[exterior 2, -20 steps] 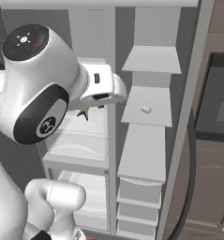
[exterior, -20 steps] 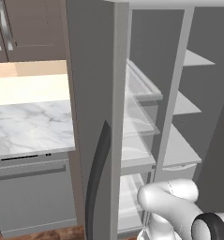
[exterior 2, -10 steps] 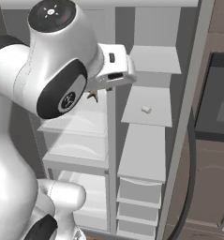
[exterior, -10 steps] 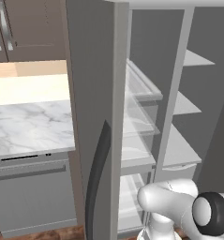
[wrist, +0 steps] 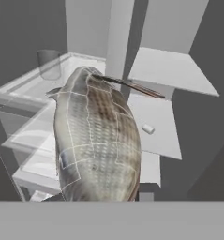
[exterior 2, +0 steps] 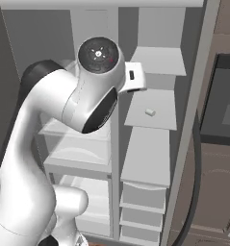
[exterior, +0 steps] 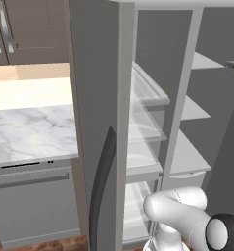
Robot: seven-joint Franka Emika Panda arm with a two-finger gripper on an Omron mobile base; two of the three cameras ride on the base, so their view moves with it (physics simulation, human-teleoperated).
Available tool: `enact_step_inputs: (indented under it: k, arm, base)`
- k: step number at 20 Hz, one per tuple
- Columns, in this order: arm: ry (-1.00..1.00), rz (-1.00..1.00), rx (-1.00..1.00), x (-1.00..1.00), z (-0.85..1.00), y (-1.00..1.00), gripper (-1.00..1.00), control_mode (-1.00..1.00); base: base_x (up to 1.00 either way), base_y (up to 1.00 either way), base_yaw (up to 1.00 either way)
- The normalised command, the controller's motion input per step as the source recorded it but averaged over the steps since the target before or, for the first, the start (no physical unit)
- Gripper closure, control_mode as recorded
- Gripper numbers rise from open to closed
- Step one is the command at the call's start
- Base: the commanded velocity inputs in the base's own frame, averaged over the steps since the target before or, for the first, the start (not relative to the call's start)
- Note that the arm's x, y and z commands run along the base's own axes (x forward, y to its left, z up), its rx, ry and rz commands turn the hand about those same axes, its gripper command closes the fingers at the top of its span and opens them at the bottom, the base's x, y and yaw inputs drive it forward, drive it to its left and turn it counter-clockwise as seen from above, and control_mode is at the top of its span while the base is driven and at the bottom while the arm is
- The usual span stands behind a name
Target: There's a fish in the fridge that needs to be moved to the freezer for freezing. Pick up the fish from the fridge, place it on any shelf in the freezer, and close the fridge and freezer doors when done.
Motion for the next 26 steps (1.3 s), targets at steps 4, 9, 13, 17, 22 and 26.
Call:
enact_step_inputs:
  k: [4,9,13,17,22,26]
  arm:
    - [0.0,0.0,0.15,0.61,0.0,0.0,1.0,-1.0]
    - [0.08,0.0,0.08,0.56,0.03,-0.12,1.0,-1.0]
    - [0.01,0.01,0.03,0.48,0.0,-0.29,1.0,-1.0]
    - [0.0,0.02,0.01,0.42,0.0,-0.38,1.0,-1.0]
    - [-0.01,0.02,0.0,0.39,0.0,-0.18,1.0,-1.0]
    - [0.0,0.0,0.0,0.46,0.0,-0.07,1.0,-1.0]
  base:
    - [0.0,0.0,0.0]
    - [0.0,0.0,0.0]
    - [0.0,0.0,0.0]
    - [0.0,0.0,0.0]
    - [0.0,0.0,0.0]
    - [0.0,0.0,0.0]
